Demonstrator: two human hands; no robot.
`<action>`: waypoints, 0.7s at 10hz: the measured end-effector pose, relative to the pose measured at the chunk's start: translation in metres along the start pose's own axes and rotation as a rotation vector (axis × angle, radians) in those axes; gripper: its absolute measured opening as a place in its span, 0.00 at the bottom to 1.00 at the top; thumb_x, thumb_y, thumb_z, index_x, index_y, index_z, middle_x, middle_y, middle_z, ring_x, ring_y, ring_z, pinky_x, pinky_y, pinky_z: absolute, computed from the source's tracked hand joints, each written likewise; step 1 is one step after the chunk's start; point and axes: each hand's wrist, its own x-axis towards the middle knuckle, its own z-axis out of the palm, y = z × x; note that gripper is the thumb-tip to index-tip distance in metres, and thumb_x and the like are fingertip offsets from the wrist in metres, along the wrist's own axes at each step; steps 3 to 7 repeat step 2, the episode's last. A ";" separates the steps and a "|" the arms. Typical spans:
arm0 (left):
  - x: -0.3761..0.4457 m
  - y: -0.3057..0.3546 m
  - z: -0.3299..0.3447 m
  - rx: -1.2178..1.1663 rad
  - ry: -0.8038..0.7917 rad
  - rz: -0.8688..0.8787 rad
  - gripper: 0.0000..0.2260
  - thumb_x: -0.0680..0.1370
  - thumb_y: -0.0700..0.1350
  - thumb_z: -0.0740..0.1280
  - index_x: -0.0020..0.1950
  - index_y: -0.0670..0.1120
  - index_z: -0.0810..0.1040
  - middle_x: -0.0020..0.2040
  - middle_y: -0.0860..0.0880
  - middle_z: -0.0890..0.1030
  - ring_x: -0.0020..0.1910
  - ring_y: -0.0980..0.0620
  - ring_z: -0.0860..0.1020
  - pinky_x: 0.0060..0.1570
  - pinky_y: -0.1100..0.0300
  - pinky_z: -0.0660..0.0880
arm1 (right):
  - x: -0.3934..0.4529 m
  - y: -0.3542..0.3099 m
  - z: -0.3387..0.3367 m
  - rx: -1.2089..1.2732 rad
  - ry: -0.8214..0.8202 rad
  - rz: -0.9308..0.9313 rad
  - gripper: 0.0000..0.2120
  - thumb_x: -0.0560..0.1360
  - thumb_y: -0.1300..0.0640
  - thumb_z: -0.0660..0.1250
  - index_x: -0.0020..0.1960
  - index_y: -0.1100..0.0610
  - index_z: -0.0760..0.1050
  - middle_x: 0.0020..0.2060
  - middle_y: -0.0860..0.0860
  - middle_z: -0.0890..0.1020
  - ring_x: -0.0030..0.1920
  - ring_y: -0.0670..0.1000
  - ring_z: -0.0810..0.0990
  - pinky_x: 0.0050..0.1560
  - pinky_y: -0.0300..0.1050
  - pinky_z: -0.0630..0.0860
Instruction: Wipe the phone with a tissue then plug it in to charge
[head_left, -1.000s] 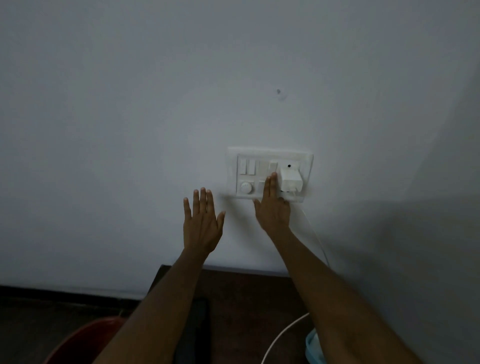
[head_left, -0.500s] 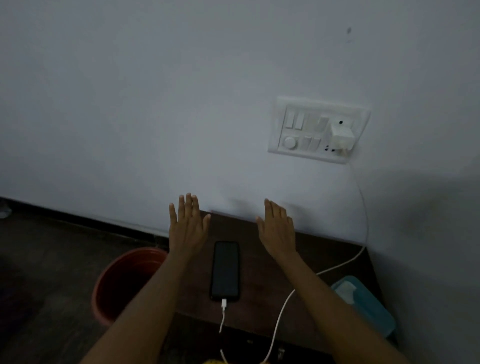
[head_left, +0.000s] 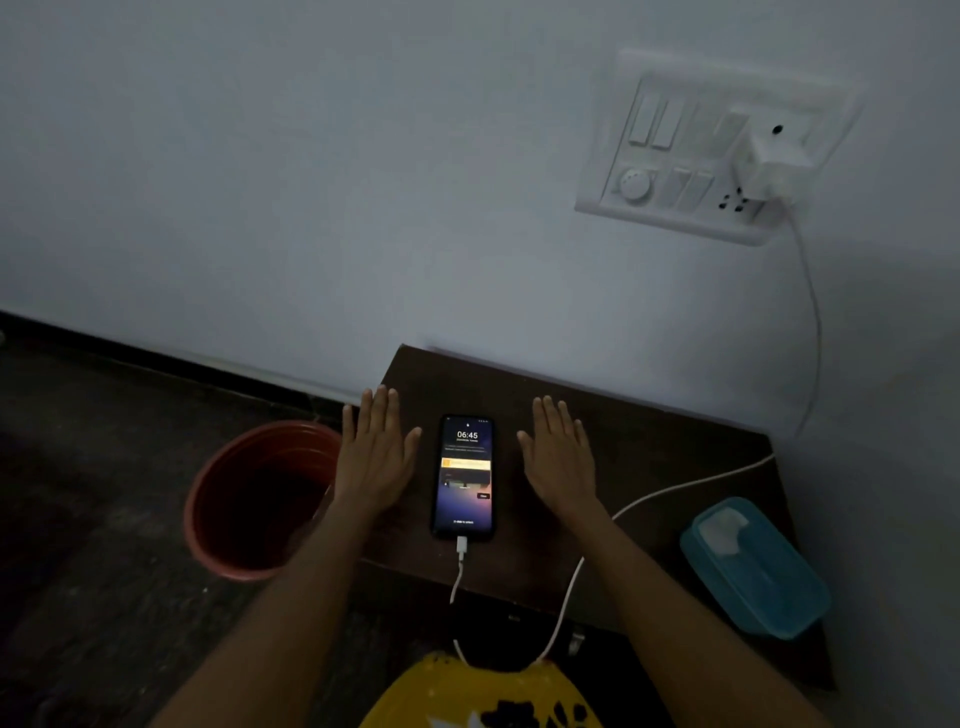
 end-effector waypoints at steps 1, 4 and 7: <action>0.000 0.001 0.005 -0.009 0.017 0.005 0.30 0.78 0.55 0.44 0.75 0.39 0.51 0.77 0.40 0.53 0.77 0.44 0.48 0.75 0.45 0.44 | 0.000 0.001 0.006 0.006 0.007 0.002 0.25 0.81 0.51 0.50 0.74 0.60 0.52 0.76 0.56 0.57 0.76 0.54 0.51 0.75 0.53 0.50; 0.002 0.001 0.013 -0.008 0.032 0.009 0.28 0.80 0.55 0.47 0.75 0.39 0.50 0.77 0.40 0.52 0.77 0.45 0.48 0.75 0.46 0.43 | 0.001 0.001 0.013 0.008 0.011 -0.004 0.25 0.81 0.51 0.49 0.74 0.59 0.51 0.76 0.55 0.56 0.76 0.54 0.51 0.75 0.53 0.50; 0.002 0.001 0.013 -0.008 0.032 0.009 0.28 0.80 0.55 0.47 0.75 0.39 0.50 0.77 0.40 0.52 0.77 0.45 0.48 0.75 0.46 0.43 | 0.001 0.001 0.013 0.008 0.011 -0.004 0.25 0.81 0.51 0.49 0.74 0.59 0.51 0.76 0.55 0.56 0.76 0.54 0.51 0.75 0.53 0.50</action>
